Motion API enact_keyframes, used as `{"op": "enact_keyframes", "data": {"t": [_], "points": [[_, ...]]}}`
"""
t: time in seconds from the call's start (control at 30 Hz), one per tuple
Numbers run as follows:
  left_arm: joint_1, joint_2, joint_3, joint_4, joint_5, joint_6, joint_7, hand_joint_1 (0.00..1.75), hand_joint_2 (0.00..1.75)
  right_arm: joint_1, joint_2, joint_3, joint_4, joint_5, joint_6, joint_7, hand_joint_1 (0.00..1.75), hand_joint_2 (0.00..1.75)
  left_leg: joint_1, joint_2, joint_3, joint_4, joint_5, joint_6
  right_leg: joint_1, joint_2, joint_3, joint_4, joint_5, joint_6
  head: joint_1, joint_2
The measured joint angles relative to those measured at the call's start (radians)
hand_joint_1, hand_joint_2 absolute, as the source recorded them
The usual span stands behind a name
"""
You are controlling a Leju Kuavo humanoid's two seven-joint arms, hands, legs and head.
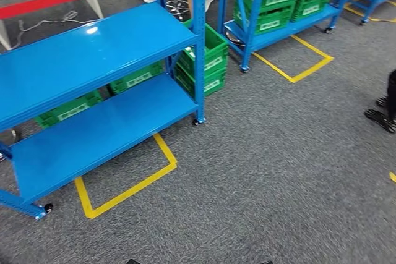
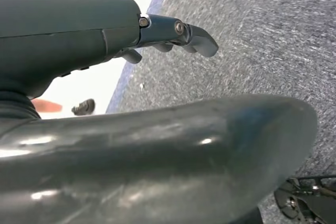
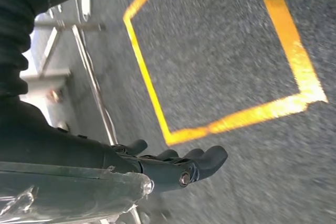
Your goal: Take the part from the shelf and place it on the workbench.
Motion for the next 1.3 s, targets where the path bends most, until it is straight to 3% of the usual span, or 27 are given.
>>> {"op": "enact_keyframes", "data": {"t": [0.03,0.1,0.13,0.2,0.27,0.33,0.37,0.43,0.5,0.57,0.6,0.63,0.67,0.7,0.77,0.83,0.9,1.0,1.03,1.13,1.17,1.23,1.3], "points": [[-0.001,0.0,0.0,0.0,0.0,0.0,0.0,0.0,0.0,-0.001,0.0,0.0,0.0,0.0,0.0,0.0,0.0,1.75,0.0,-0.01,-0.003,0.0,0.002,-0.007,-0.001,0.013,0.011,-0.024,0.004,-0.003,0.0,0.0],[0.001,0.002,0.0,0.0,0.0,0.0,-0.001,0.0,0.0,-0.003,0.0,0.0,0.0,-0.001,0.0,0.0,0.0,1.75,0.002,-0.028,-0.008,-0.005,0.008,-0.02,0.001,0.0,0.015,-0.029,0.005,-0.017,0.0,0.0],[0.003,0.002,0.0,0.0,0.0,0.0,-0.001,0.0,0.0,-0.004,0.0,-0.001,0.0,-0.001,0.0,0.0,0.0,1.75,0.002,-0.02,-0.01,-0.004,0.006,-0.026,0.001,-0.011,0.016,-0.031,0.008,-0.023,0.0,0.0],[0.002,0.002,0.0,0.0,0.0,-0.002,0.0,0.0,0.0,-0.004,0.001,-0.001,0.0,-0.002,0.0,0.0,0.0,1.75,0.0,0.026,-0.034,0.043,-0.026,-0.036,0.0,-0.035,0.018,-0.035,0.012,-0.036,-0.008,0.0],[-0.001,0.002,0.0,0.0,0.0,-0.005,0.0,0.0,0.0,0.0,0.001,-0.001,0.0,-0.002,0.0,0.001,0.0,1.75,-0.001,0.075,-0.094,0.164,-0.091,-0.043,0.002,-0.063,0.018,-0.037,0.01,-0.043,-0.016,0.0],[-0.001,0.002,0.0,0.0,0.0,-0.006,0.0,0.0,0.0,0.002,0.001,-0.001,0.0,-0.003,0.0,0.002,0.0,1.75,0.001,0.088,-0.145,0.264,-0.123,-0.046,0.005,-0.093,0.018,-0.037,0.008,-0.046,-0.017,0.0],[0.001,0.002,0.0,0.0,0.0,-0.006,0.0,0.0,0.0,0.002,0.001,-0.002,0.0,-0.003,0.0,0.003,0.0,1.75,0.001,0.089,-0.146,0.267,-0.112,-0.045,0.006,-0.107,0.018,-0.037,0.006,-0.046,-0.017,0.0],[0.002,0.003,0.0,0.0,-0.002,-0.006,0.001,0.0,0.0,-0.001,0.001,-0.002,0.0,-0.005,0.0,0.004,0.0,1.75,-0.001,0.105,-0.095,0.174,-0.052,-0.038,0.007,-0.131,0.023,-0.037,0.003,-0.044,-0.017,0.0],[-0.001,0.003,0.0,0.0,-0.005,-0.006,0.003,0.0,0.0,-0.001,0.001,-0.002,0.0,-0.006,0.0,0.003,0.0,1.75,-0.008,0.153,-0.027,0.053,-0.009,-0.026,0.013,-0.152,0.028,-0.035,-0.004,-0.035,-0.019,0.0],[-0.004,0.003,0.0,0.0,-0.008,-0.006,0.005,0.0,0.0,-0.001,0.001,-0.002,0.0,-0.008,0.0,0.003,0.0,1.75,-0.013,0.173,-0.001,0.001,-0.003,-0.015,0.019,-0.173,0.034,-0.035,-0.01,-0.025,-0.019,0.0],[-0.004,0.003,0.0,0.0,-0.01,-0.006,0.006,0.0,0.0,-0.002,0.001,-0.002,0.0,-0.008,0.0,0.003,0.0,1.75,-0.012,0.159,-0.001,-0.002,-0.004,-0.01,0.02,-0.184,0.038,-0.037,-0.012,-0.021,-0.019,0.0],[-0.002,0.003,0.0,0.0,-0.01,-0.006,0.007,0.0,0.0,-0.005,0.001,-0.002,0.0,-0.008,0.001,0.003,0.0,1.75,-0.01,0.147,0.001,-0.006,-0.003,-0.005,0.019,-0.185,0.042,-0.037,-0.015,-0.015,-0.017,0.0],[0.001,0.004,0.0,0.0,-0.011,-0.006,0.009,0.0,0.0,-0.007,0.001,-0.003,0.0,-0.008,0.001,0.003,0.0,1.75,-0.007,0.136,0.003,-0.009,-0.001,0.0,0.018,-0.168,0.042,-0.028,-0.024,-0.009,-0.015,0.0],[0.001,0.004,0.0,0.0,-0.011,-0.007,0.01,0.0,0.0,-0.008,0.001,-0.003,0.0,-0.009,0.001,0.003,0.0,1.75,-0.003,0.124,0.005,-0.012,0.0,0.005,0.016,-0.141,0.032,-0.001,-0.043,-0.003,-0.012,0.0],[-0.001,0.003,-0.001,0.0,-0.012,-0.008,0.011,0.0,0.0,-0.006,0.001,-0.004,0.0,-0.01,0.002,0.002,0.0,1.75,0.0,0.1,0.005,-0.013,0.002,0.011,0.013,-0.083,-0.022,0.115,-0.102,0.004,-0.005,0.0],[-0.002,0.003,-0.001,0.0,-0.013,-0.009,0.01,0.0,0.0,-0.002,0.001,-0.006,0.0,-0.011,0.004,0.002,0.0,1.75,0.0,0.072,0.005,-0.013,0.002,0.014,0.013,-0.069,-0.082,0.231,-0.142,0.005,-0.002,0.0],[-0.001,0.003,-0.001,0.0,-0.013,-0.009,0.01,0.0,0.0,0.001,0.001,-0.006,0.0,-0.012,0.005,0.002,0.0,1.75,0.0,0.055,0.005,-0.013,0.002,0.014,0.013,-0.068,-0.106,0.267,-0.144,0.004,-0.001,0.0],[-0.001,0.004,-0.001,0.0,-0.013,-0.009,0.01,0.0,0.0,0.001,0.001,-0.006,0.0,-0.012,0.006,0.002,0.0,1.75,0.0,0.051,0.006,-0.013,0.002,0.013,0.013,-0.068,-0.106,0.264,-0.139,0.004,-0.001,0.0],[0.0,0.004,-0.001,0.0,-0.013,-0.009,0.01,0.0,0.0,0.001,0.001,-0.007,0.0,-0.012,0.006,0.003,0.0,1.75,0.001,0.045,0.006,-0.012,0.003,0.013,0.012,-0.067,-0.098,0.242,-0.122,0.003,-0.001,0.0],[0.001,0.005,-0.001,0.0,-0.017,-0.012,0.01,0.0,0.0,-0.001,0.001,-0.008,0.0,-0.012,0.007,0.002,0.0,1.75,0.006,-0.025,-0.005,-0.008,0.009,-0.015,0.003,-0.006,-0.004,0.024,-0.019,-0.008,-0.001,0.0],[0.001,0.007,-0.001,0.0,-0.018,-0.012,0.01,0.0,0.0,-0.002,0.001,-0.009,0.0,-0.012,0.007,0.002,0.0,1.75,0.008,-0.038,-0.009,-0.007,0.01,-0.026,0.0,0.006,0.02,-0.029,0.0,-0.016,-0.001,0.0],[0.001,0.007,-0.001,0.0,-0.02,-0.012,0.01,0.0,0.0,-0.003,0.001,-0.01,0.0,-0.012,0.007,0.001,0.0,1.75,0.006,0.008,-0.026,0.023,-0.009,-0.036,0.001,-0.019,0.022,-0.032,0.004,-0.03,-0.007,0.0],[-0.003,0.007,-0.001,0.0,-0.021,-0.012,0.01,0.0,0.0,-0.001,0.001,-0.01,0.0,-0.012,0.007,0.0,0.0,1.75,0.002,0.07,-0.079,0.126,-0.066,-0.042,0.003,-0.049,0.023,-0.034,0.003,-0.039,-0.016,0.0]]}}
